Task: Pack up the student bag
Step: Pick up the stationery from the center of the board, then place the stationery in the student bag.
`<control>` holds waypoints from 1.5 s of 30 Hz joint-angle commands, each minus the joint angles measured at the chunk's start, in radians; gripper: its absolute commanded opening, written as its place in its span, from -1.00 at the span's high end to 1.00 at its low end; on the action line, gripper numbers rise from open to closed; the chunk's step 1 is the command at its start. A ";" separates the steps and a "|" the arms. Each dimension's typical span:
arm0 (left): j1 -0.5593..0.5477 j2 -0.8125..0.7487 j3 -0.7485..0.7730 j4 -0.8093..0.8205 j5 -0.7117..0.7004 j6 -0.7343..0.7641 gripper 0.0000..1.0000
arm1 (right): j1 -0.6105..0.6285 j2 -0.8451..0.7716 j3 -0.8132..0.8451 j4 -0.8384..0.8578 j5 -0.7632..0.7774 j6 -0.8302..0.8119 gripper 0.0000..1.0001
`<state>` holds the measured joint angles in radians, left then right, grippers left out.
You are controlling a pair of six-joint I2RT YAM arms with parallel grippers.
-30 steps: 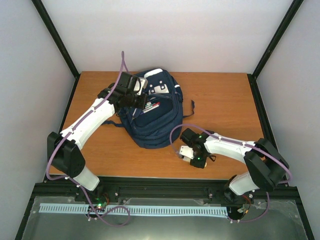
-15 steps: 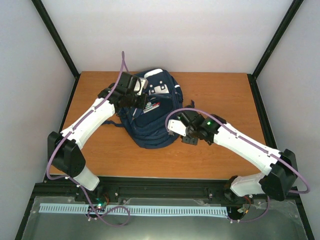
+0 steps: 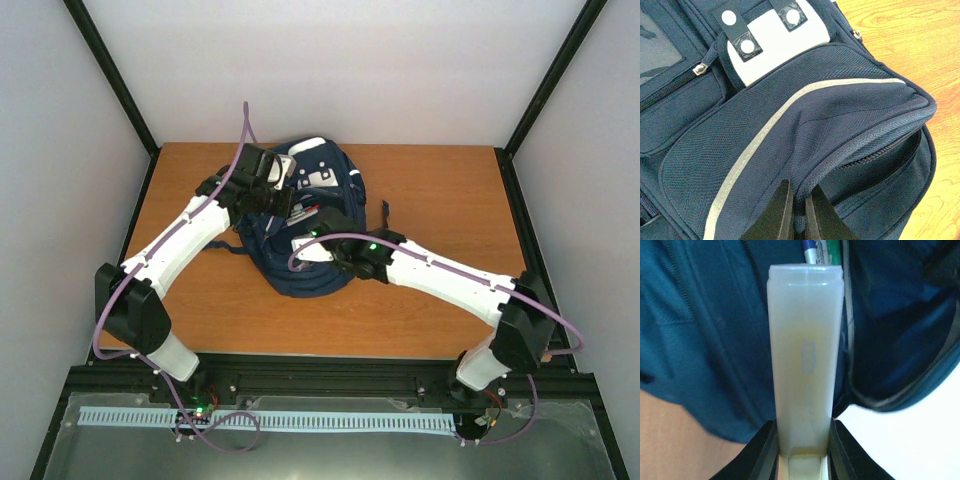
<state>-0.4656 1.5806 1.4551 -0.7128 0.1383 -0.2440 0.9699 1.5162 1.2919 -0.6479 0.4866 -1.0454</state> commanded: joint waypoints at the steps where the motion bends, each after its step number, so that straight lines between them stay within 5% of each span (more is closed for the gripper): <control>1: 0.007 -0.036 0.069 0.013 0.000 -0.025 0.98 | 0.013 0.075 0.024 0.173 0.074 -0.198 0.80; 16: 0.007 -0.055 0.072 0.010 -0.006 -0.016 0.98 | -0.022 0.339 0.040 0.521 0.098 -0.542 0.79; 19: 0.007 -0.056 0.071 0.009 -0.008 -0.017 0.98 | -0.049 0.381 0.039 0.669 0.107 -0.599 0.63; 22: 0.007 -0.059 0.073 0.009 -0.009 -0.015 0.98 | -0.059 0.393 0.043 0.741 0.116 -0.599 0.23; 40: 0.007 -0.005 0.062 0.025 0.037 -0.043 0.98 | -0.016 -0.048 -0.195 0.193 -0.126 -0.035 0.14; 45: -0.027 0.020 0.067 0.037 0.131 -0.036 0.99 | -0.141 -0.209 -0.306 0.156 -0.267 0.157 0.17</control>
<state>-0.4675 1.5894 1.4620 -0.7189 0.1696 -0.2527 0.9287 1.4063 1.0378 -0.3996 0.3611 -1.0904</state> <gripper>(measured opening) 0.043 0.420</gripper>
